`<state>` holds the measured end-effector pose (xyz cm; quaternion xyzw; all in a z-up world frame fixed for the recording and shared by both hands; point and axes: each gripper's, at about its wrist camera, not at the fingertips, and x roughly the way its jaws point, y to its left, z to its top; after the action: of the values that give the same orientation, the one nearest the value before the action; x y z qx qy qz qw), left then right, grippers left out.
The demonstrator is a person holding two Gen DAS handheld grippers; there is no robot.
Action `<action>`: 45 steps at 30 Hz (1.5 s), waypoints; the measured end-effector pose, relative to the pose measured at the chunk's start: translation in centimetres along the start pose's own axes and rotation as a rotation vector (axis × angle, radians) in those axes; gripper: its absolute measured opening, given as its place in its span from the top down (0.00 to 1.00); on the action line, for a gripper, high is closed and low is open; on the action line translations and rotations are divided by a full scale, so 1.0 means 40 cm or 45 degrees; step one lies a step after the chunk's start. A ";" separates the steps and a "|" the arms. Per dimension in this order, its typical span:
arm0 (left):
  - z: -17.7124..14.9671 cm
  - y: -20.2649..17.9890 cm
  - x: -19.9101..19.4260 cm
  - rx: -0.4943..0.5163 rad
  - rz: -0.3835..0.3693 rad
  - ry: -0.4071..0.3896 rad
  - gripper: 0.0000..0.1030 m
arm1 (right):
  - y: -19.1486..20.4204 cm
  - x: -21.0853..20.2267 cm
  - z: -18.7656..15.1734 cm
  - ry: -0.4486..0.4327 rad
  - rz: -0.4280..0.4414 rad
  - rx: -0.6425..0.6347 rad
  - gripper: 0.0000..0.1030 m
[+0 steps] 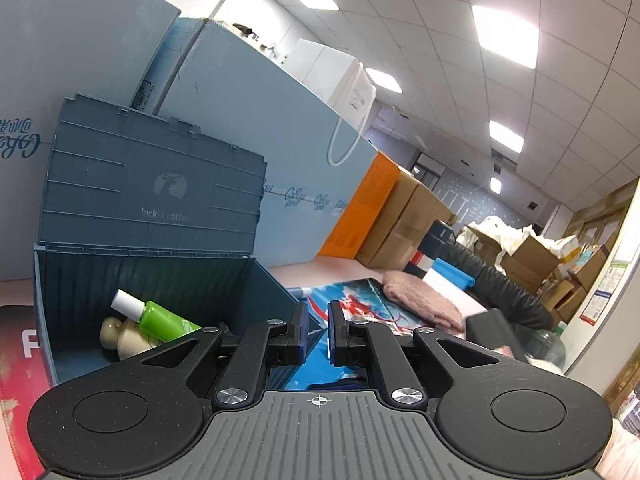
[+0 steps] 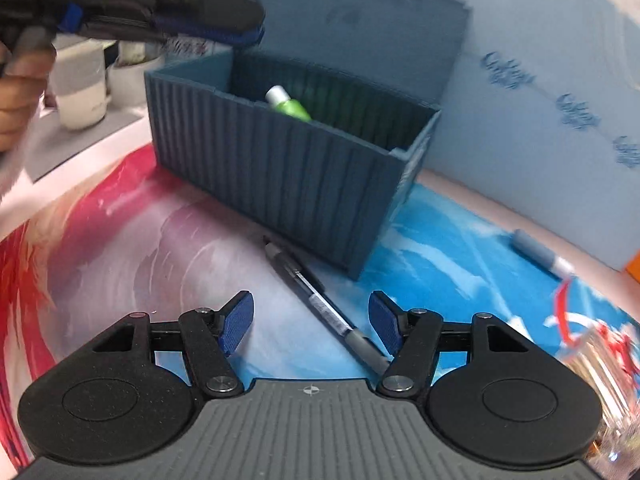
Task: Organize rigid objects
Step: 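Carry the pen with the right gripper into the blue-grey crate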
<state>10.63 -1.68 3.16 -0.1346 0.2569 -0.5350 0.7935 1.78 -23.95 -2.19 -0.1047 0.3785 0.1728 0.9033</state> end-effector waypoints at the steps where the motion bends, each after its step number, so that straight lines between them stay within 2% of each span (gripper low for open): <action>1: 0.001 0.001 -0.001 -0.004 -0.001 -0.002 0.91 | -0.007 0.007 0.004 -0.003 0.036 0.010 0.40; 4: 0.004 0.005 -0.003 -0.024 0.004 -0.010 0.90 | -0.019 0.027 0.014 -0.014 0.101 0.106 0.38; 6: 0.004 0.007 -0.006 -0.040 -0.007 -0.011 0.90 | -0.010 0.029 0.011 -0.036 0.103 0.132 0.37; 8: 0.005 0.008 -0.009 -0.053 -0.015 -0.019 0.90 | -0.001 0.026 0.012 -0.042 0.084 0.155 0.43; 10: 0.007 0.007 -0.010 -0.062 -0.016 -0.017 0.88 | 0.012 0.016 0.014 -0.038 0.052 0.143 0.70; 11: 0.007 0.007 -0.010 -0.068 -0.009 -0.015 0.86 | 0.019 0.011 0.015 -0.027 0.059 0.144 0.73; 13: 0.008 0.008 -0.012 -0.088 0.017 -0.016 0.74 | 0.042 -0.007 0.018 -0.017 0.034 0.106 0.84; 14: 0.008 0.009 -0.013 -0.097 0.023 -0.019 0.60 | 0.058 -0.013 0.015 -0.018 0.022 0.086 0.86; 15: 0.008 0.010 -0.015 -0.106 0.032 -0.024 0.43 | 0.074 -0.020 0.011 -0.022 0.013 0.076 0.86; 17: 0.010 0.008 -0.024 -0.115 0.043 -0.046 0.35 | 0.107 -0.027 0.004 -0.038 -0.014 0.046 0.87; 21: 0.018 0.006 -0.037 -0.130 0.044 -0.066 0.30 | 0.143 -0.069 0.001 -0.118 -0.048 0.062 0.87; 25: 0.022 0.009 -0.046 -0.151 0.031 -0.077 0.30 | 0.157 -0.135 0.010 -0.242 -0.035 0.109 0.87; 29: 0.026 0.012 -0.058 -0.175 0.028 -0.093 0.29 | 0.175 -0.206 0.038 -0.388 -0.064 0.072 0.87; 31: 0.028 0.013 -0.066 -0.184 0.026 -0.105 0.29 | 0.195 -0.232 0.059 -0.478 -0.148 -0.007 0.87; 33: 0.028 0.011 -0.072 -0.187 0.025 -0.114 0.29 | 0.233 -0.245 0.079 -0.569 -0.321 -0.183 0.87; 34: 0.029 0.010 -0.074 -0.186 0.024 -0.118 0.29 | 0.247 -0.244 0.087 -0.602 -0.374 -0.263 0.87; 38: 0.036 0.014 -0.092 -0.212 0.035 -0.155 0.28 | 0.245 -0.208 0.138 -0.584 -0.443 -0.396 0.87; 42: 0.039 0.029 -0.104 -0.234 0.060 -0.172 0.23 | 0.226 -0.169 0.200 -0.590 -0.494 -0.519 0.87; 45: 0.043 0.042 -0.119 -0.254 0.099 -0.193 0.23 | 0.219 -0.126 0.229 -0.569 -0.487 -0.685 0.87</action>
<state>11.50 3.26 5.03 -0.2428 0.2530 -0.4639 0.8135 1.00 -14.16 7.26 -0.3659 0.0877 0.1131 0.9196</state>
